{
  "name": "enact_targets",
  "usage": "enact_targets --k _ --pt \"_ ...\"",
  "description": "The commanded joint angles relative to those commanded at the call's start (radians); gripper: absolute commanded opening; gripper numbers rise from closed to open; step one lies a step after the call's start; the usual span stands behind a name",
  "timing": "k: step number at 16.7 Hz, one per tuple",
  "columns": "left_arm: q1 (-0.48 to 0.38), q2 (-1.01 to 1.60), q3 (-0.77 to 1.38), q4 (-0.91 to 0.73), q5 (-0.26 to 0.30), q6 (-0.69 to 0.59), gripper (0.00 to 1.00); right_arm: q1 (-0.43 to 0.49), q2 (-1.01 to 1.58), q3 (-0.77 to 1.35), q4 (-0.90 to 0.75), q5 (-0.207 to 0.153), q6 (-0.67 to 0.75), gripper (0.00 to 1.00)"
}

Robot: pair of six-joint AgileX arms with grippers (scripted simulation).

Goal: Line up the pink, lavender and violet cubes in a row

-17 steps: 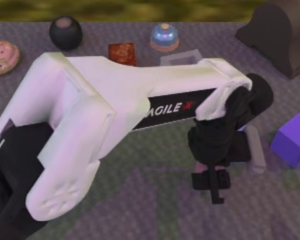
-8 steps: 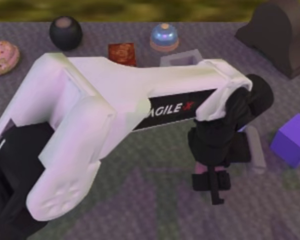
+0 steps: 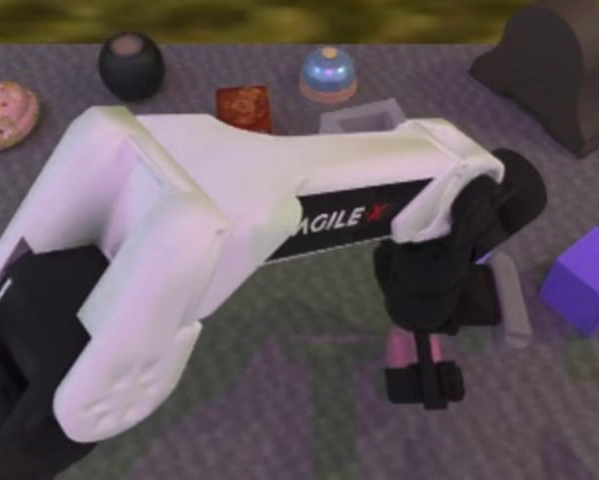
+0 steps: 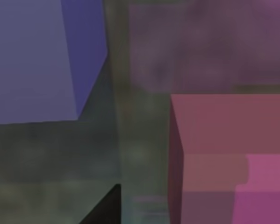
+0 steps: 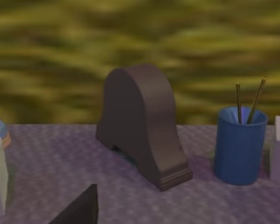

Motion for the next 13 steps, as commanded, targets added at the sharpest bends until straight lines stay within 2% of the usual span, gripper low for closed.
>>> enact_targets --k 8,13 --pt "0.002 -0.001 0.004 -0.004 0.0 0.001 1.0 0.0 0.0 0.0 0.0 0.0 0.0 1.0" --pt "0.014 -0.03 0.122 -0.157 0.0 -0.001 1.0 0.0 0.0 0.0 0.0 0.0 0.0 1.0"
